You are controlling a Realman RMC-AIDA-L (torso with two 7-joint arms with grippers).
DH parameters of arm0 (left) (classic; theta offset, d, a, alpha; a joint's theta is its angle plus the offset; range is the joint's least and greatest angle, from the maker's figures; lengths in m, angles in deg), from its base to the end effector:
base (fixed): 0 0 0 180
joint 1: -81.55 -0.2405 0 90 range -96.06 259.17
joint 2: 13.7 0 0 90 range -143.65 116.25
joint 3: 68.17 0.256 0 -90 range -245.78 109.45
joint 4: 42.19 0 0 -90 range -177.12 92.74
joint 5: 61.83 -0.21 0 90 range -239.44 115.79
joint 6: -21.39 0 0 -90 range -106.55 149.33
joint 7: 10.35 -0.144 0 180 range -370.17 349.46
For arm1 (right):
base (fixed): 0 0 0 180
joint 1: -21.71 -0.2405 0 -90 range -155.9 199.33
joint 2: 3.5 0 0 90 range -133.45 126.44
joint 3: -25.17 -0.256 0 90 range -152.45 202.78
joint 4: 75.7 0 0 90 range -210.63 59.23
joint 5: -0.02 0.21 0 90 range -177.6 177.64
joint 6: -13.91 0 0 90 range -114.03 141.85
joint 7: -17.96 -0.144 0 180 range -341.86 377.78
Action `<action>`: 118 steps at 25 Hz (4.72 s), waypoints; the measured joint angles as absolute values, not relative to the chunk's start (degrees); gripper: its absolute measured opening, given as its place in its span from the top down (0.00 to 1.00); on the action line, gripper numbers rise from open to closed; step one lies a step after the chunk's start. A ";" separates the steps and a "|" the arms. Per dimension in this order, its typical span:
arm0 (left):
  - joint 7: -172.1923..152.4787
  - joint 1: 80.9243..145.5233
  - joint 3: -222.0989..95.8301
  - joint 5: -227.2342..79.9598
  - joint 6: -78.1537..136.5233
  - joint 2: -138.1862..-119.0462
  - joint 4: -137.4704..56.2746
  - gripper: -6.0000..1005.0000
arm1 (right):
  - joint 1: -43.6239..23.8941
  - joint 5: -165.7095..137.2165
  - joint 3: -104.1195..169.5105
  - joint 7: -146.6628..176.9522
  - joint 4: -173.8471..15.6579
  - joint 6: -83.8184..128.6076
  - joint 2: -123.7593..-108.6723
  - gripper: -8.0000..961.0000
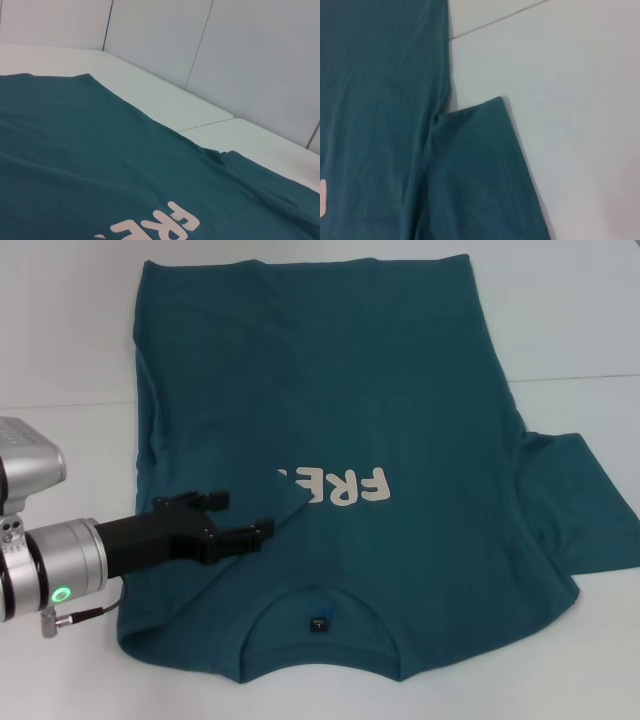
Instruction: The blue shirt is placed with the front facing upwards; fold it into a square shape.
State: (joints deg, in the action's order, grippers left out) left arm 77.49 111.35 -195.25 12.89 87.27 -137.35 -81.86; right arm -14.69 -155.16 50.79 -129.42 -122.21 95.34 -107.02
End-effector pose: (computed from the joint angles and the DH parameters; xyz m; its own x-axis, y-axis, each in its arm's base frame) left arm -0.2483 0.3636 -0.0397 0.7283 0.4353 0.5293 0.6292 -0.7307 -0.2648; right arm 0.3547 0.3709 0.1656 0.0866 -0.8756 -0.4751 -0.9216 0.1107 -0.3719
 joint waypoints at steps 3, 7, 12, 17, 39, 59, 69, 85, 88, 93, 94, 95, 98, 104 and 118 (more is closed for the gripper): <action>77.14 111.33 -195.04 12.67 88.12 -137.30 -81.87 0.12 | -15.00 -155.16 50.89 -129.28 -120.07 94.12 -107.04 0.03; 76.17 111.20 -194.95 12.55 89.99 -137.26 -82.39 0.12 | -15.29 -155.16 50.91 -129.02 -117.31 92.16 -107.01 0.03; 76.03 111.14 -195.23 12.78 89.81 -137.24 -82.49 0.12 | -15.46 -155.17 50.86 -128.05 -115.19 90.47 -107.64 0.03; 75.92 111.18 -195.26 12.80 89.47 -137.40 -82.17 0.12 | -15.47 -155.15 50.90 -127.84 -115.08 89.49 -108.58 0.03; 75.86 111.71 -194.93 12.79 88.46 -137.61 -80.92 0.13 | -15.90 -153.51 50.91 -126.34 -109.70 83.67 -108.35 0.03; 74.94 112.43 -195.00 12.79 87.98 -137.63 -79.08 0.13 | -15.72 -151.45 50.98 -125.54 -107.52 81.66 -108.79 0.04; 74.90 112.49 -194.75 12.70 87.39 -137.63 -79.00 0.13 | -14.79 -145.81 50.53 -125.24 -106.81 82.29 -108.70 0.04; 74.90 112.49 -194.72 12.56 87.39 -137.63 -78.84 0.13 | -14.34 -146.70 54.39 -124.11 -108.16 80.70 -108.30 0.05; 74.90 112.49 -194.72 12.51 87.40 -137.63 -78.84 0.13 | -14.53 -146.73 56.16 -124.38 -107.79 79.46 -108.58 0.05; 74.90 112.50 -194.69 12.44 87.40 -137.63 -78.83 0.13 | -14.59 -146.53 57.18 -124.75 -107.60 77.78 -109.49 0.05; 74.90 112.49 -194.69 12.44 87.40 -137.62 -78.83 0.13 | -14.59 -146.41 57.08 -124.75 -107.59 77.71 -109.59 0.05; 74.90 112.49 -194.67 12.47 87.40 -137.63 -78.84 0.13 | -14.60 -146.26 57.00 -124.76 -107.56 77.68 -109.73 0.05; 74.90 112.50 -194.65 12.62 87.40 -137.63 -78.84 0.13 | -14.65 -145.68 56.45 -124.77 -107.52 77.72 -110.03 0.05; 74.90 112.56 -194.64 12.65 87.40 -137.63 -78.84 0.13 | -13.83 -141.02 56.09 -124.30 -107.44 78.11 -109.78 0.05; 74.90 112.94 -194.64 12.47 87.21 -137.62 -78.24 0.13 | -12.90 -140.52 56.37 -124.54 -107.34 78.18 -109.49 0.05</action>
